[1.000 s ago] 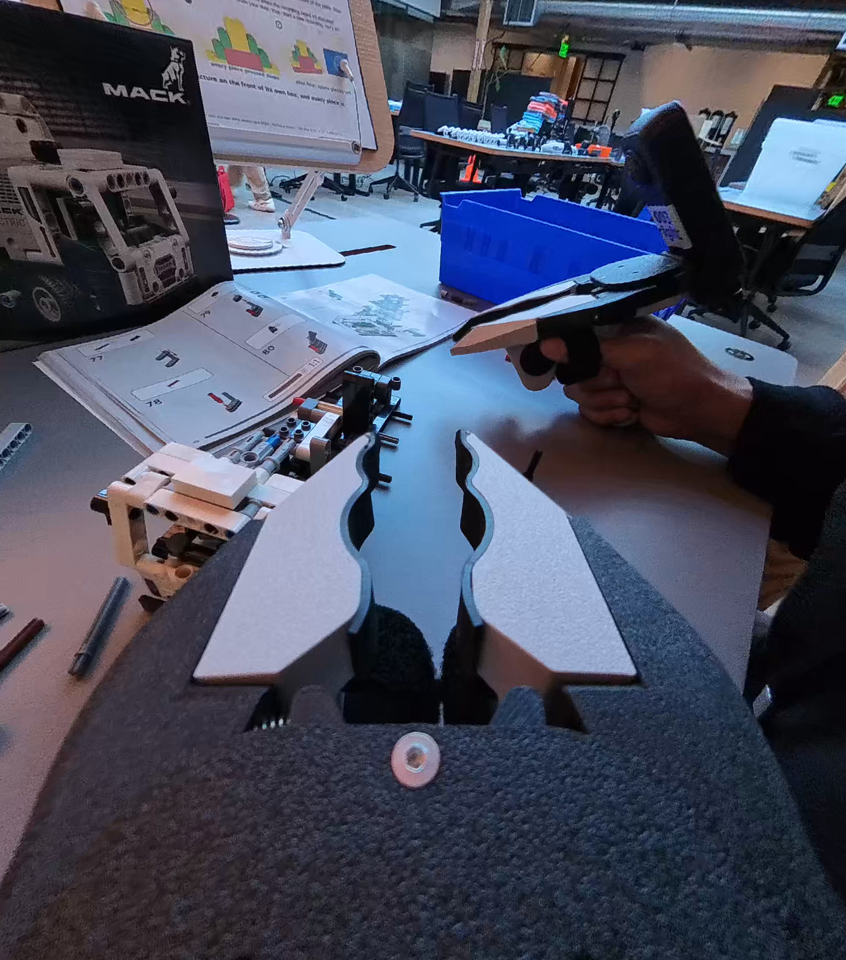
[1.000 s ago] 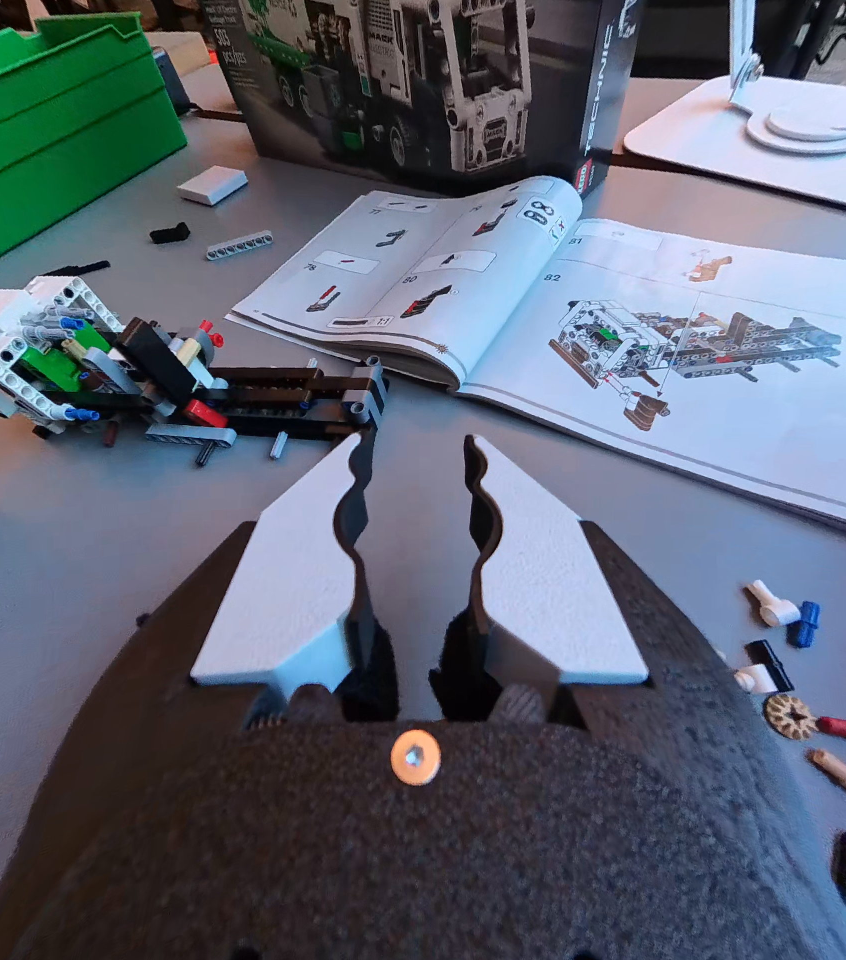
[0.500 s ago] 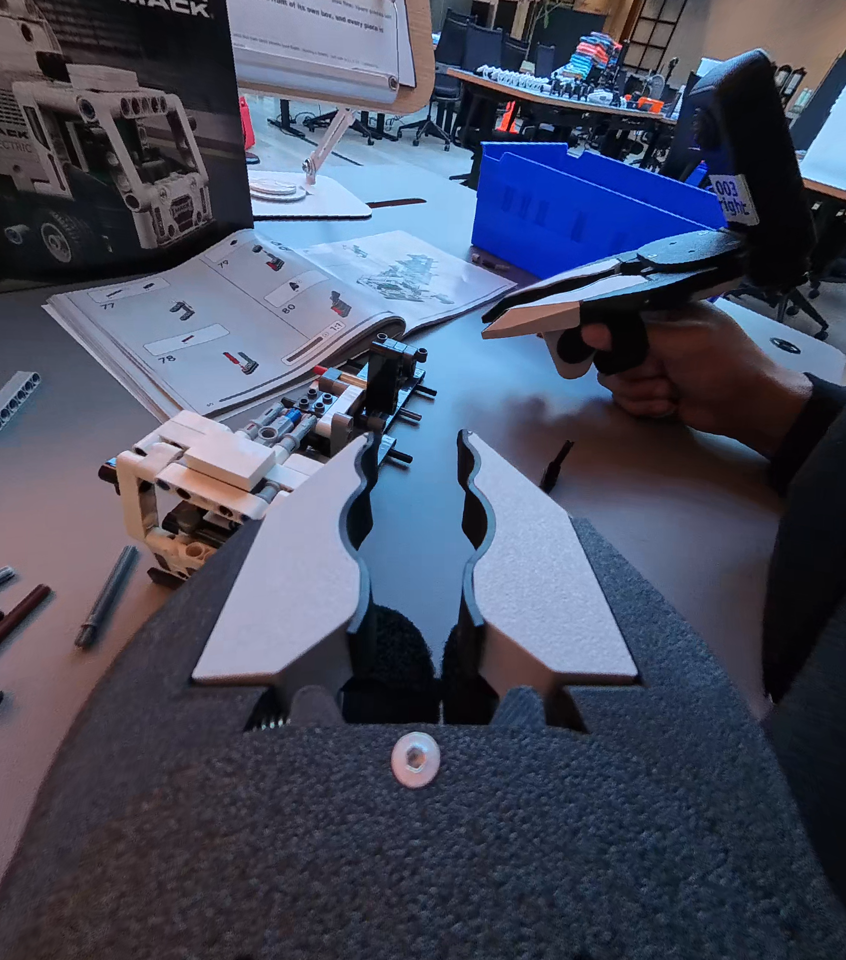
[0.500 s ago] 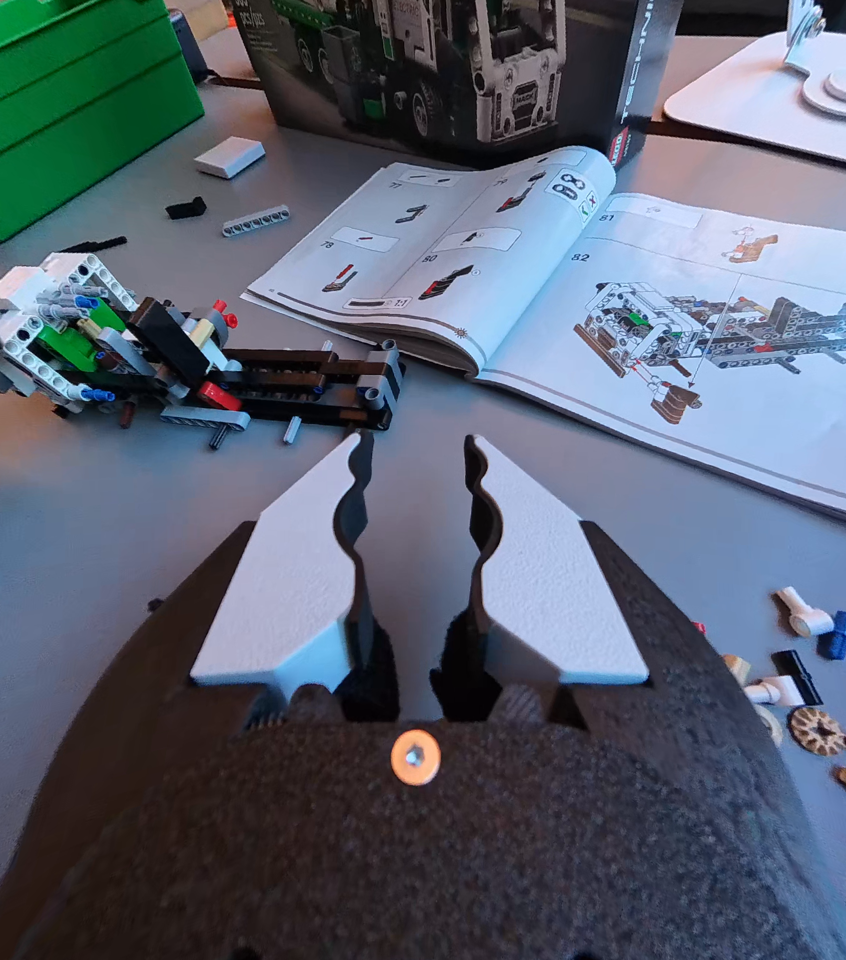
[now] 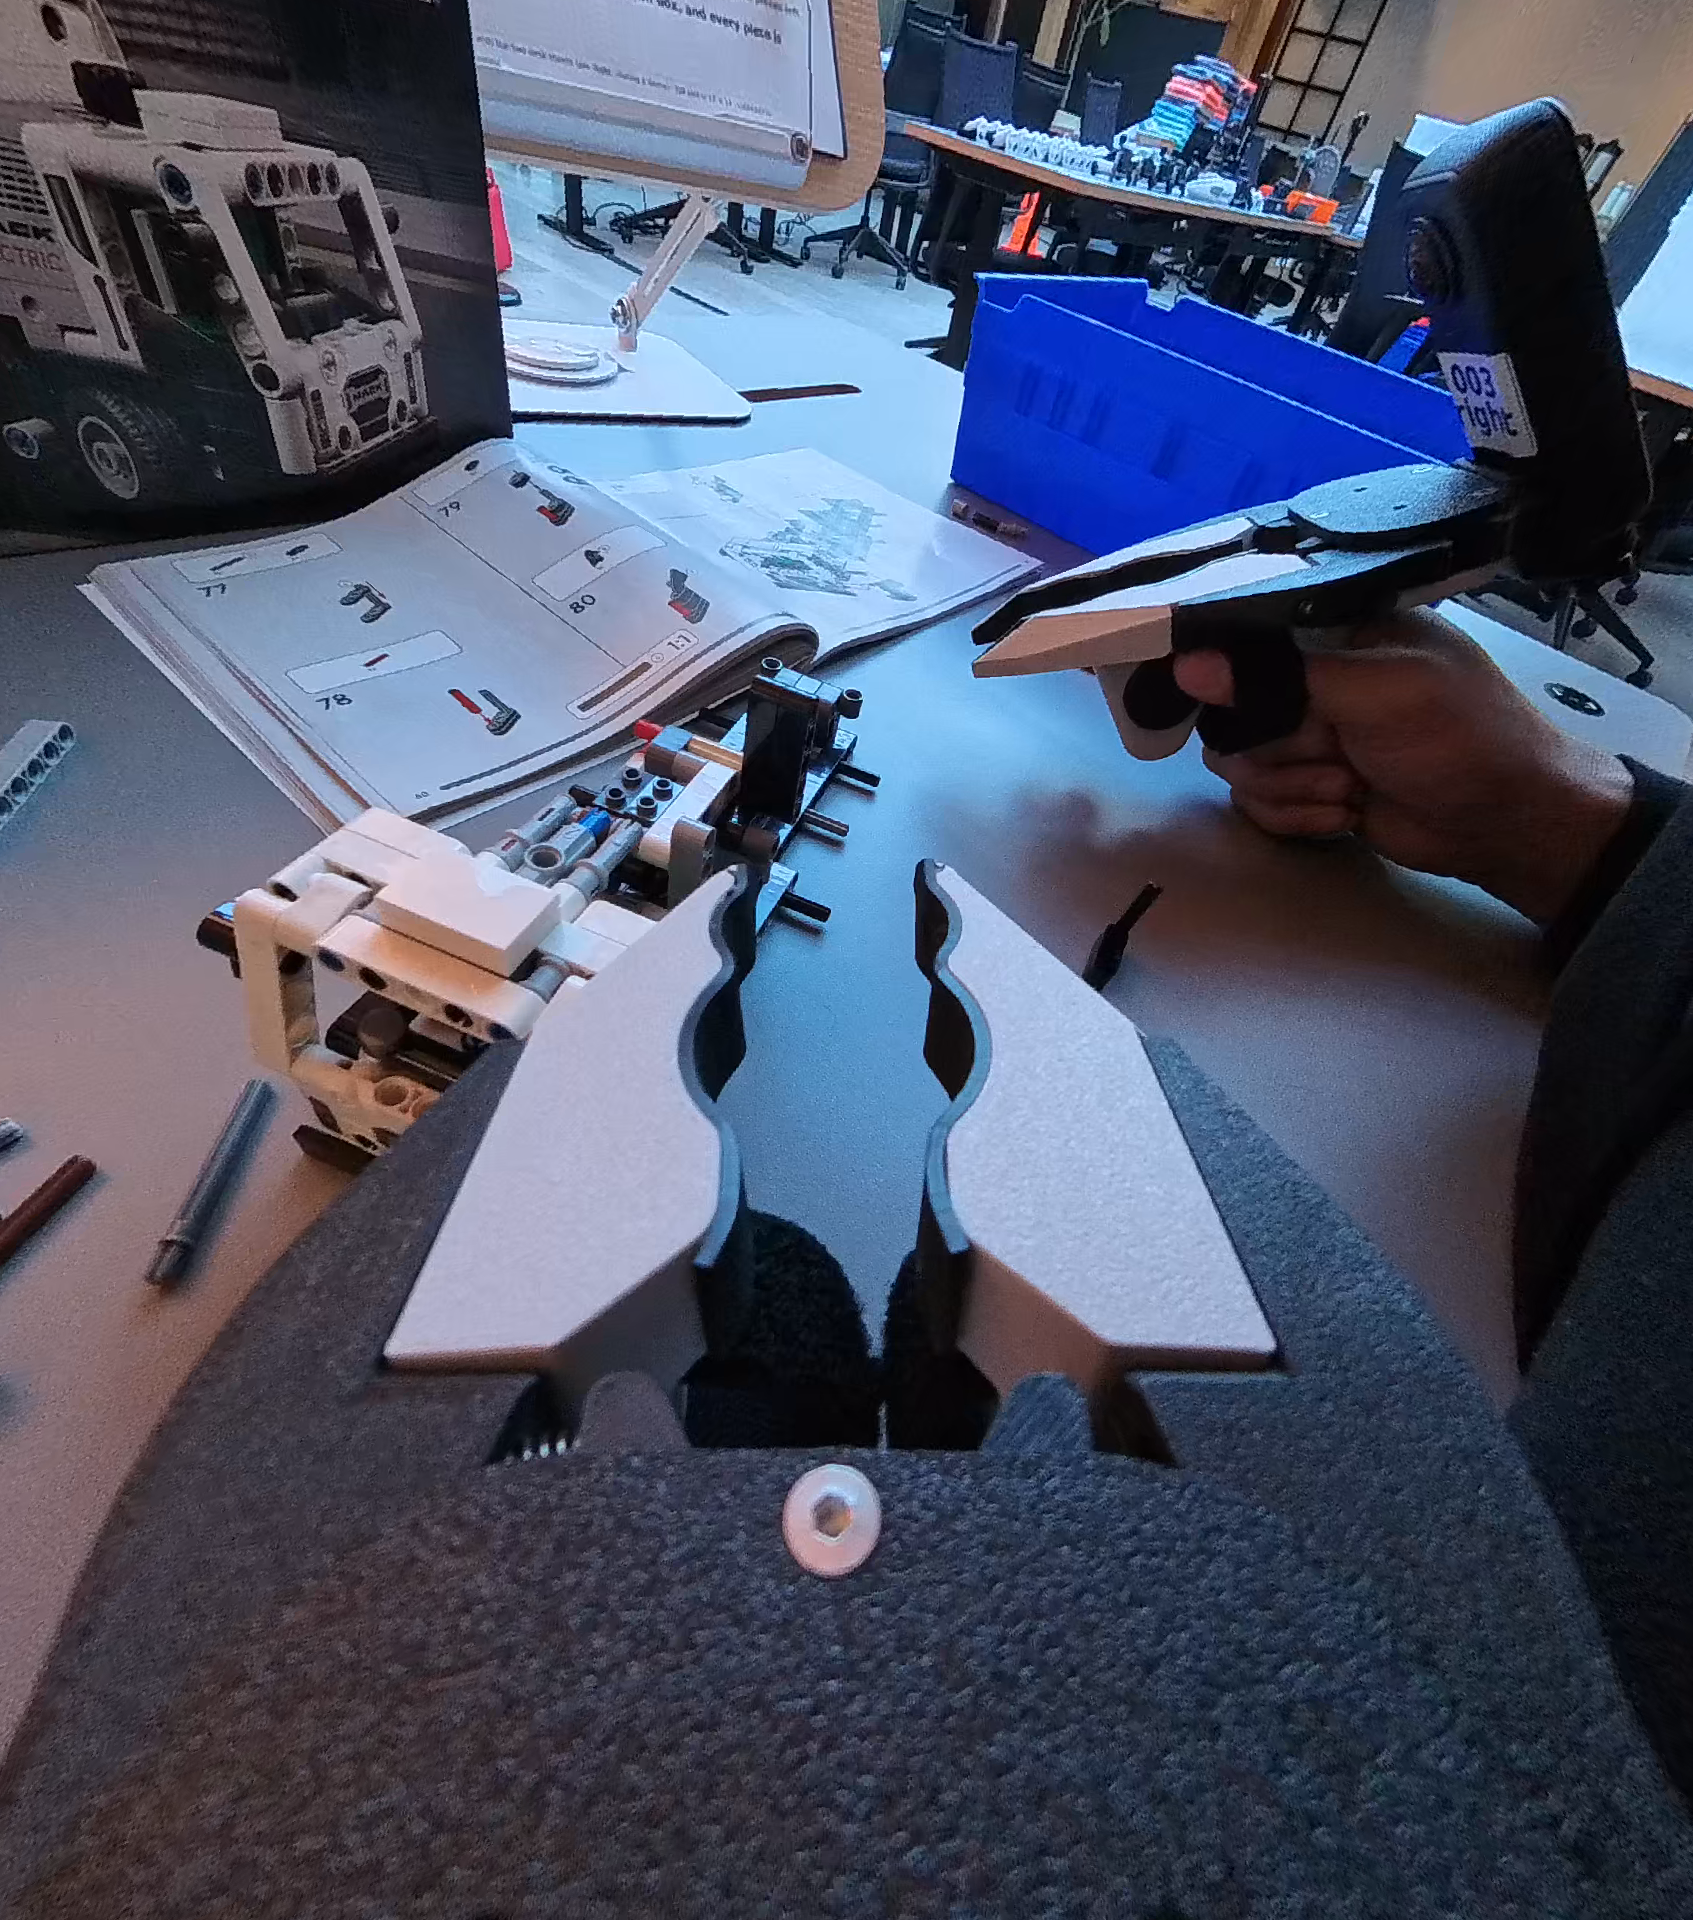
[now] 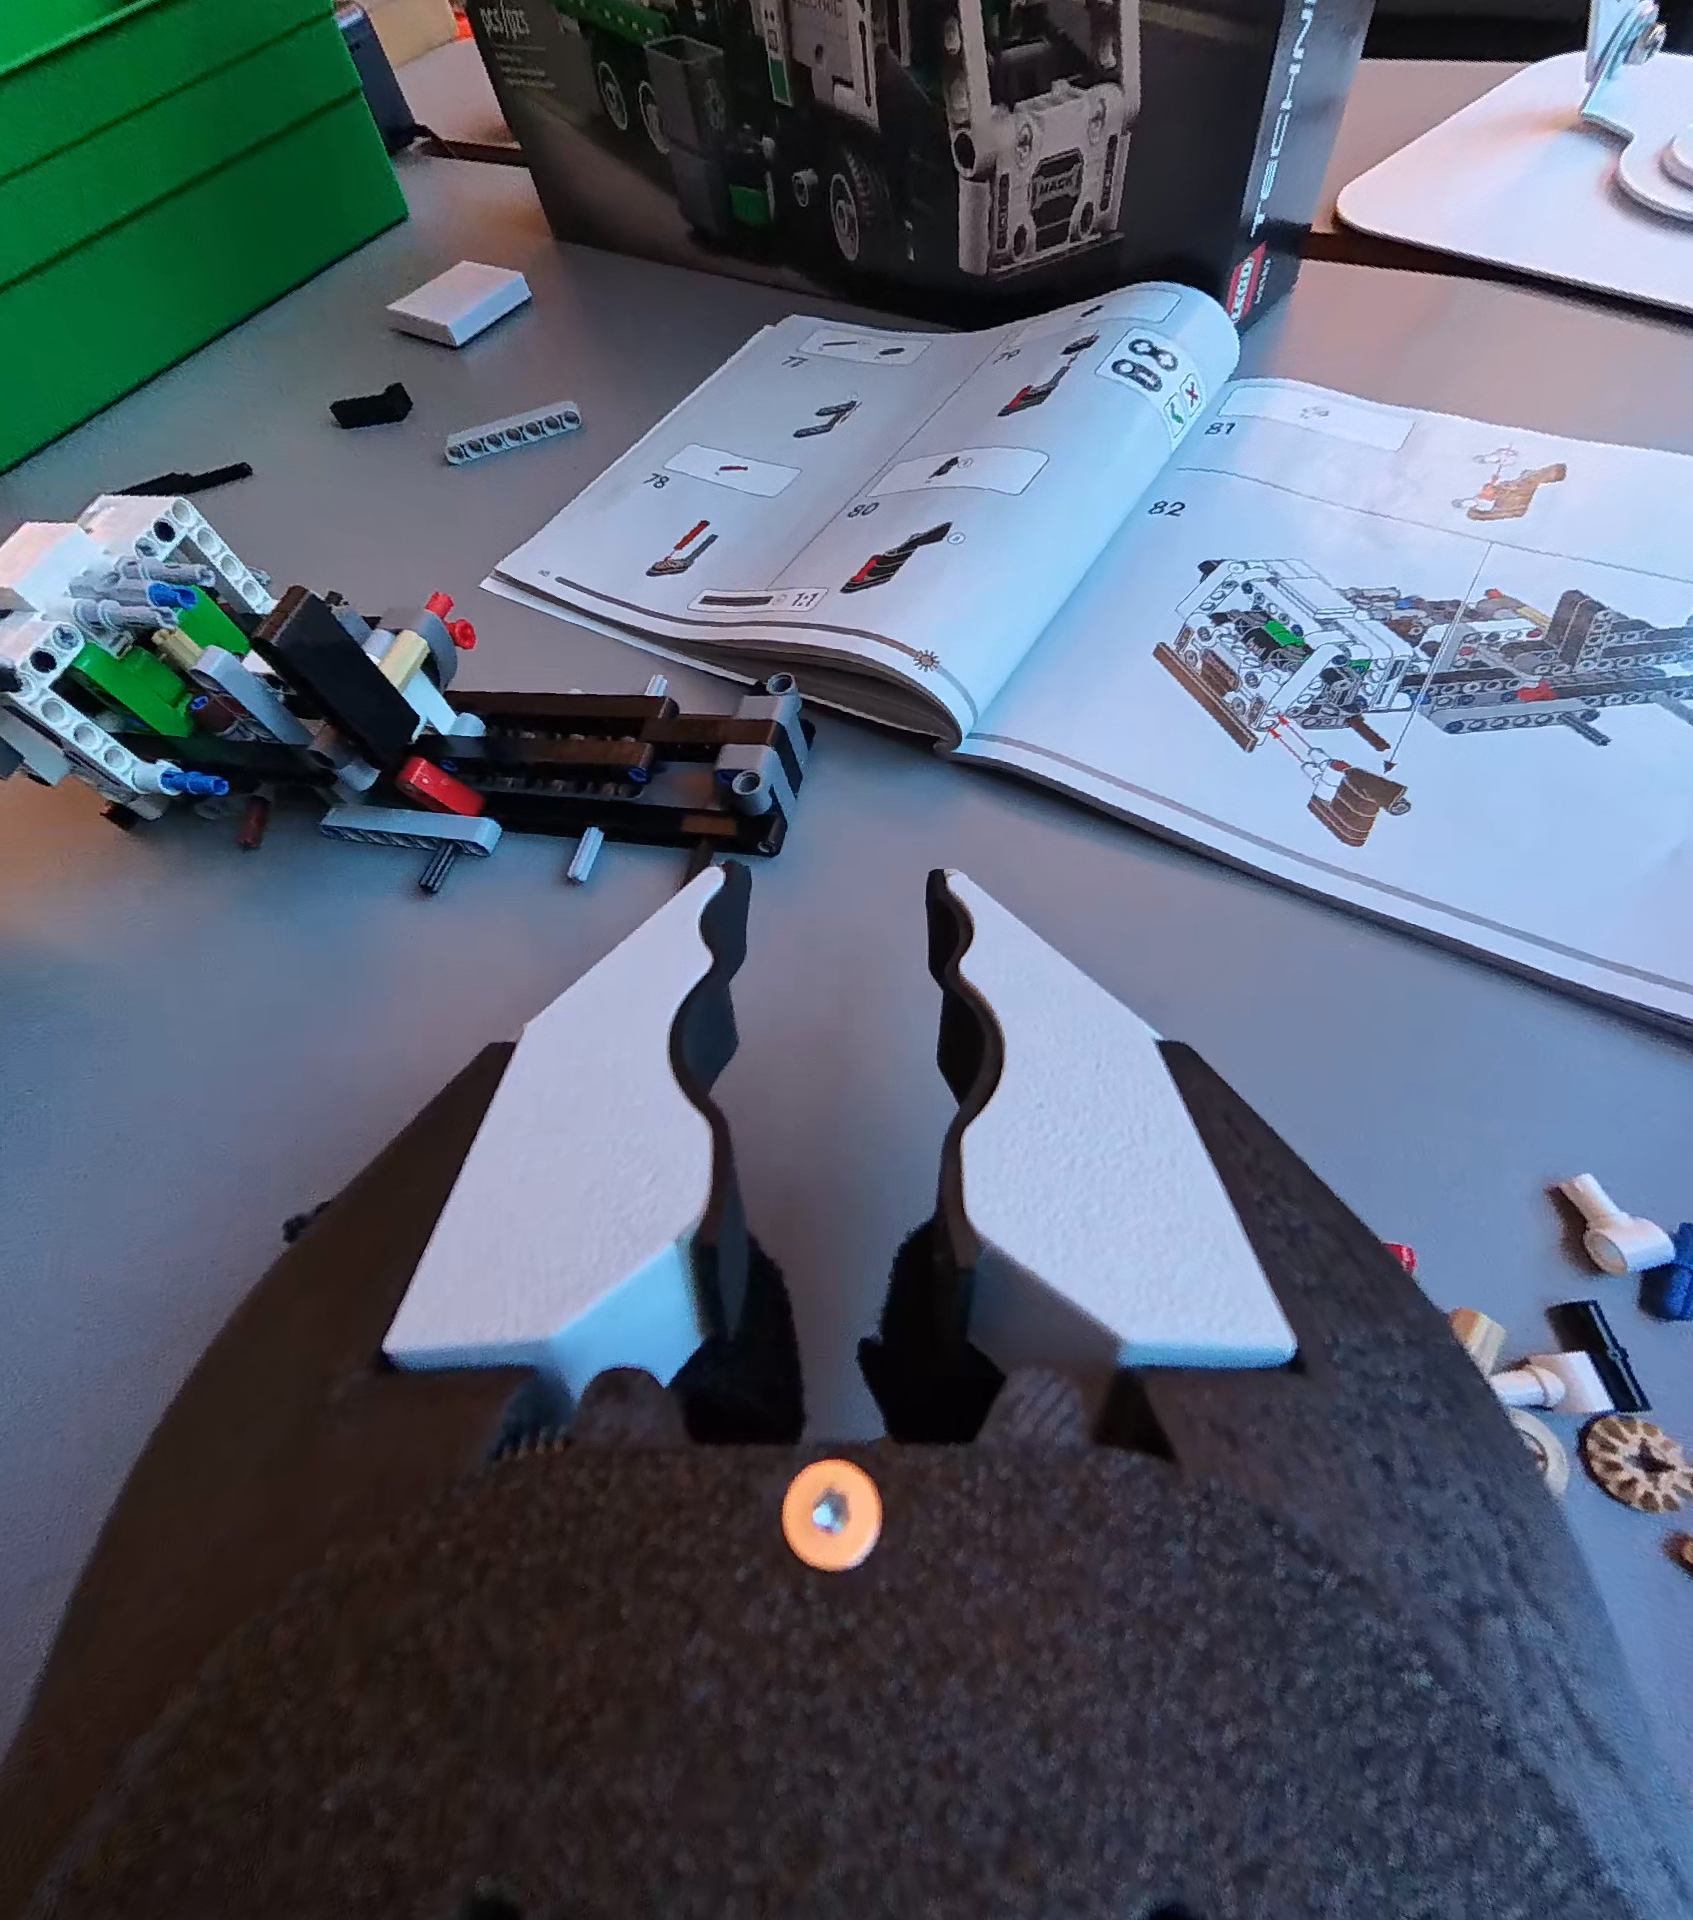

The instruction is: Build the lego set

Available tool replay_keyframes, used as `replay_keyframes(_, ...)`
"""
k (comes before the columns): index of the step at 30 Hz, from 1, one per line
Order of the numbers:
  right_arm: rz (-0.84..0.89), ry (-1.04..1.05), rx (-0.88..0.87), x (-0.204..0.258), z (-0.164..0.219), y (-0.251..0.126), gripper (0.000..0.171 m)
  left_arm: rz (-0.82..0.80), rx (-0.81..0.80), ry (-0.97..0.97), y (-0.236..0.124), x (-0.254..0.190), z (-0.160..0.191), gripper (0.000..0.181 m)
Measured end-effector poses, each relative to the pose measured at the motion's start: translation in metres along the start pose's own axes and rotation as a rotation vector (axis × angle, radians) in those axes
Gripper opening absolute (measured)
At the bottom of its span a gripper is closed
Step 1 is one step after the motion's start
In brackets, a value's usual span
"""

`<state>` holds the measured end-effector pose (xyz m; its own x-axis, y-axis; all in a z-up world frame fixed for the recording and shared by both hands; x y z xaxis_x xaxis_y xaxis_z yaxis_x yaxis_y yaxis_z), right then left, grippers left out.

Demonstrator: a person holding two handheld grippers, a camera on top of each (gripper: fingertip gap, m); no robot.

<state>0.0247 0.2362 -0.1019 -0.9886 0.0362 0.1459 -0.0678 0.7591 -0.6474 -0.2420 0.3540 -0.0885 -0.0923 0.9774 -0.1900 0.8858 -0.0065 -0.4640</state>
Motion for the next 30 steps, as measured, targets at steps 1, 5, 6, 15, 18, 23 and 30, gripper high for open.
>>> replay_keyframes(1, 0.001, -0.001, 0.001, 0.0, 0.0, 0.0, 0.034, 0.001, 0.0, 0.0, 0.0, 0.0, 0.0, 0.03)
replay_keyframes(5, 0.004, -0.005, 0.005, 0.001, 0.0, 0.0, 0.034, 0.004, 0.0, -0.002, 0.0, 0.0, 0.0, 0.03)
replay_keyframes(6, 0.004, -0.004, 0.006, 0.0, 0.0, 0.001, 0.034, 0.004, 0.0, -0.003, 0.0, 0.0, 0.0, 0.03)
replay_keyframes(15, 0.001, -0.001, 0.004, 0.0, 0.0, 0.0, 0.033, 0.003, 0.006, -0.007, 0.001, 0.001, 0.0, 0.03)
replay_keyframes(18, -0.001, -0.001, 0.005, 0.0, 0.0, 0.0, 0.033, 0.002, 0.007, -0.007, 0.001, 0.001, 0.0, 0.03)
replay_keyframes(23, 0.0, -0.004, 0.009, 0.001, 0.0, 0.0, 0.033, 0.004, 0.007, -0.009, 0.001, 0.001, 0.0, 0.03)
replay_keyframes(30, -0.03, -0.111, 0.021, 0.012, 0.001, 0.002, 0.031, 0.008, 0.004, -0.006, 0.0, 0.0, -0.001, 0.03)
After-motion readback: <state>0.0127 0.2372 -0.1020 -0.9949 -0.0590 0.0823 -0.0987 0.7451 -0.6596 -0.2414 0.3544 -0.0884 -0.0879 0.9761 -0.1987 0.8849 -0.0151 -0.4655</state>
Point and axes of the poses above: each gripper's, where its closed fingertips meet, y out along the fingers, z out of its underside, x = y × z across the jaws, the point moved 10 cm from there along -y, back along the fingers, and after that the axes turned 13 degrees about x, right-handed, at the moved point
